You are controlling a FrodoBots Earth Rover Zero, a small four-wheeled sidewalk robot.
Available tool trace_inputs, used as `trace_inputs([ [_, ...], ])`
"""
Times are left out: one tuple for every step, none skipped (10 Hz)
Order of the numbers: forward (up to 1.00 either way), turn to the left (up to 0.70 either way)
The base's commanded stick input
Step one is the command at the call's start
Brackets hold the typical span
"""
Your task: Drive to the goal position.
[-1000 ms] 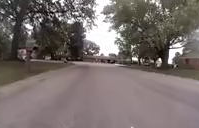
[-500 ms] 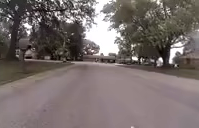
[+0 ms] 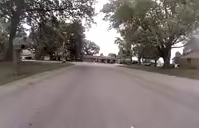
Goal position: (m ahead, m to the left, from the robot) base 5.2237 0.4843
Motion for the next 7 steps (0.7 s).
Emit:
trace_inputs([
  [0.7, 0.0],
  [0.7, 0.0],
  [0.7, 0.0],
  [0.7, 0.0],
  [0.7, 0.0],
  [0.7, 0.0],
  [0.7, 0.0],
])
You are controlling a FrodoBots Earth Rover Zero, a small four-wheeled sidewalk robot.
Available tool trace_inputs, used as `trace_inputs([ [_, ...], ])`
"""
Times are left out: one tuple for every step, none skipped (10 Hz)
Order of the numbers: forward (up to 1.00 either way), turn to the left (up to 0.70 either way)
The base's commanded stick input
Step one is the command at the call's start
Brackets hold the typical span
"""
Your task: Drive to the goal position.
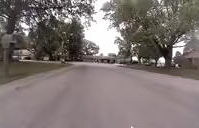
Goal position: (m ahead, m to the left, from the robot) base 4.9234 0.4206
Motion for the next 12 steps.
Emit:
trace_inputs([
  [0.7, 0.0],
  [0.7, 0.0],
  [0.7, 0.0],
  [0.7, 0.0],
  [0.7, 0.0],
  [0.7, 0.02],
  [0.7, 0.29],
  [0.7, 0.35],
  [0.7, 0.35],
  [0.7, 0.32],
  [0.7, 0.22],
  [0.7, 0.02],
])
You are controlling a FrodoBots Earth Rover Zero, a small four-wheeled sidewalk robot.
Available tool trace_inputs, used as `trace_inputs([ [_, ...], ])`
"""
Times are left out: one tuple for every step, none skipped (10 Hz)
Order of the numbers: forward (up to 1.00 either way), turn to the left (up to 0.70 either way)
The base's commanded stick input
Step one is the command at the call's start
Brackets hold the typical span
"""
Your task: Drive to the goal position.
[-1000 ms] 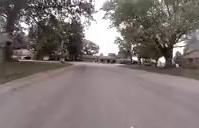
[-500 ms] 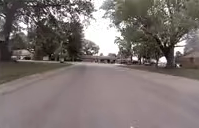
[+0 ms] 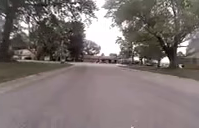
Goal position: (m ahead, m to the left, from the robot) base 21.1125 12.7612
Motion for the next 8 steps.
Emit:
trace_inputs([
  [0.7, 0.0],
  [0.7, 0.0],
  [0.7, 0.0],
  [0.7, 0.0],
  [0.7, 0.0],
  [0.7, 0.0],
  [0.7, 0.0],
  [0.7, 0.0],
])
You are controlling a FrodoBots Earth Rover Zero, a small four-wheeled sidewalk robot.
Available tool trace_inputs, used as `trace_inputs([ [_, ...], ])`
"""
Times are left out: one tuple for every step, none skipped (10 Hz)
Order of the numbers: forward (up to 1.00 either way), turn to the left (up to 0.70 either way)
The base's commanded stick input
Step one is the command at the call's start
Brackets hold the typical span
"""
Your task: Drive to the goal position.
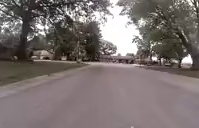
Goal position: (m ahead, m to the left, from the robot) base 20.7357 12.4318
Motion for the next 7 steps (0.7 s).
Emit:
trace_inputs([
  [0.7, 0.0],
  [0.7, 0.0],
  [0.7, 0.0],
  [0.7, 0.0],
  [0.7, 0.0],
  [0.7, 0.0],
  [0.7, 0.0],
])
